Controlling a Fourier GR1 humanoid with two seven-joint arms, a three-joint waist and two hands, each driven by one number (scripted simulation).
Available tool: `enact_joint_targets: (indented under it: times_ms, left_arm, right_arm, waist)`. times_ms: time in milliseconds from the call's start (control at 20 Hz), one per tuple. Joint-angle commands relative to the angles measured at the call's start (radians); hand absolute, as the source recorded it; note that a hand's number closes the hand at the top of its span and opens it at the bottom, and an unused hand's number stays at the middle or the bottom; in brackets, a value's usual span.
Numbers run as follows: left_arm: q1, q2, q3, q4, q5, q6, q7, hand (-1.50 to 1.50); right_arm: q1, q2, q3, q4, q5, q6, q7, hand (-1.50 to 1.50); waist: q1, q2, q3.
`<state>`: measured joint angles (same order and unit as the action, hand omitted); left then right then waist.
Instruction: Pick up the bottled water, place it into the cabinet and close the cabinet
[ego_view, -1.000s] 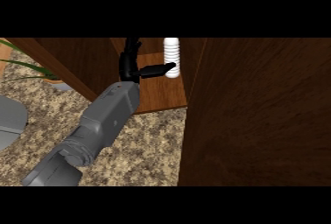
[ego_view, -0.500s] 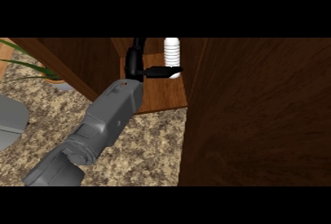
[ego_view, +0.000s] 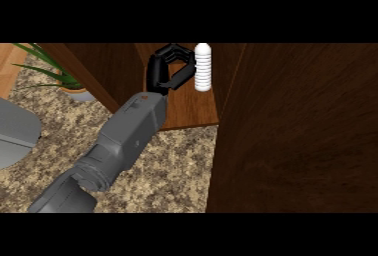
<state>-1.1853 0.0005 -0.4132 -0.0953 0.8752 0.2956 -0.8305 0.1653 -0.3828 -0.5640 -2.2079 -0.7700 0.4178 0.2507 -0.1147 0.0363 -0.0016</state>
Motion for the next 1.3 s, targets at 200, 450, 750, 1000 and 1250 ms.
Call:
enact_joint_targets:
  times_ms: [200, 450, 750, 1000, 1250]
  left_arm:
    - [0.122, 0.0, -0.006, -0.1, 0.013, -0.065, -0.027, 1.5]
    - [0.251, 0.0, -0.051, -0.244, 0.038, -0.091, -0.01, 1.5]
    - [0.389, 0.0, -0.111, -0.382, 0.039, -0.127, -0.015, 1.5]
    - [0.516, 0.0, -0.155, -0.543, 0.022, -0.16, 0.028, 1.5]
    - [0.695, 0.102, -0.193, -0.665, -0.033, -0.254, -0.005, 1.5]
  right_arm:
    - [0.01, -0.011, -0.046, 0.023, -0.005, 0.045, -0.013, -1.5]
    - [0.041, 0.043, 0.022, -0.122, 0.044, -0.011, 0.051, -1.5]
    - [0.048, 0.003, 0.007, -0.121, -0.031, 0.035, 0.095, 1.5]
    - [0.119, 0.063, 0.046, -0.217, -0.033, 0.052, 0.12, 1.5]
    - [0.127, 0.021, 0.038, -0.247, -0.103, 0.058, 0.15, 1.5]
  waist:
    - [0.043, -0.019, 0.001]
    - [0.071, -0.032, 0.0]
    - [0.104, -0.038, 0.001]
    - [0.124, -0.047, 0.002]
    - [0.119, -0.044, 0.001]
